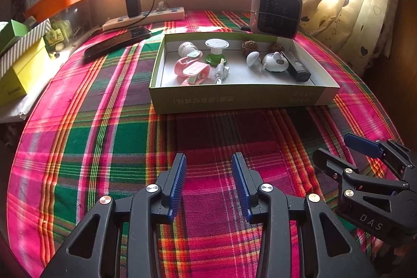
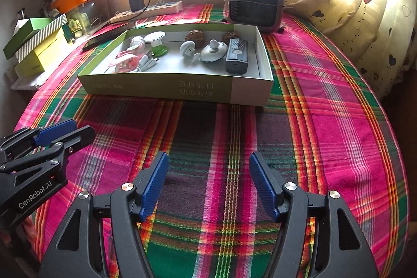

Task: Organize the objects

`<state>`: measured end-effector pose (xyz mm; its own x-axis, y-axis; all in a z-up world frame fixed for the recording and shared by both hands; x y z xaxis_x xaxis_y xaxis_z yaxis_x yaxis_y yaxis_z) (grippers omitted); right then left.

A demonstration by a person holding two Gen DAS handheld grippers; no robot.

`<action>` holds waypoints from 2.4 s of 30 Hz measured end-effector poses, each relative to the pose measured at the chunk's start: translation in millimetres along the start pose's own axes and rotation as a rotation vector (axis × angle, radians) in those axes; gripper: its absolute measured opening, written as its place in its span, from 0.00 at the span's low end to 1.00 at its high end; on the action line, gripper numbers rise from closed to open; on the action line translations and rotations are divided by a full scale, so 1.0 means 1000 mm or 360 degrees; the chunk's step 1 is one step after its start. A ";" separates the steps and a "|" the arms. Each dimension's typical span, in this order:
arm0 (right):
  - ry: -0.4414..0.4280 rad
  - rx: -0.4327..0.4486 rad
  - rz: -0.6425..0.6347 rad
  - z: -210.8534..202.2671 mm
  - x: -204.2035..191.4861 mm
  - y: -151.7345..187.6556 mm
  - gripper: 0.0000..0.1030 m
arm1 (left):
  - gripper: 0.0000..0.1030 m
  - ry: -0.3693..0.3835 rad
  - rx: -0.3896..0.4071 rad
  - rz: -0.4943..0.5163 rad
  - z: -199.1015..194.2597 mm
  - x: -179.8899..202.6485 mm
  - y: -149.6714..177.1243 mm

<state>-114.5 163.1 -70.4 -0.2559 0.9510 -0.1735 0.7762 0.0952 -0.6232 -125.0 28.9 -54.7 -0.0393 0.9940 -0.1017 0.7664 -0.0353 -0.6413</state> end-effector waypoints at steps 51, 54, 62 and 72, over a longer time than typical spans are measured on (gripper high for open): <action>0.0076 -0.0018 0.0022 0.001 0.005 0.003 0.79 | 0.43 -0.0047 0.0009 0.0056 0.002 0.010 0.006; 0.0076 -0.0018 0.0022 0.001 0.005 0.003 0.79 | 0.43 -0.0047 0.0009 0.0056 0.002 0.010 0.006; 0.0076 -0.0018 0.0022 0.001 0.006 0.003 0.79 | 0.44 -0.0047 0.0008 0.0056 0.002 0.010 0.006; 0.0076 -0.0018 0.0022 0.001 0.006 0.003 0.79 | 0.44 -0.0047 0.0008 0.0057 0.002 0.010 0.006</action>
<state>-114.4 168.7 -73.5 -0.2173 0.9652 -0.1452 0.7861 0.0849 -0.6122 -121.9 38.5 -60.7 -0.0310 0.9887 -0.1470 0.7643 -0.0713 -0.6409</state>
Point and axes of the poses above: each gripper's, at about its wrist camera, not at the fingertips, and z roughly the way its jaws point, x to its right, y to its underside, the point moved 8 cm from there along z, roughly the way its jaws point, and after that the axes turned 11 degrees about -y, right-handed, at the moved point
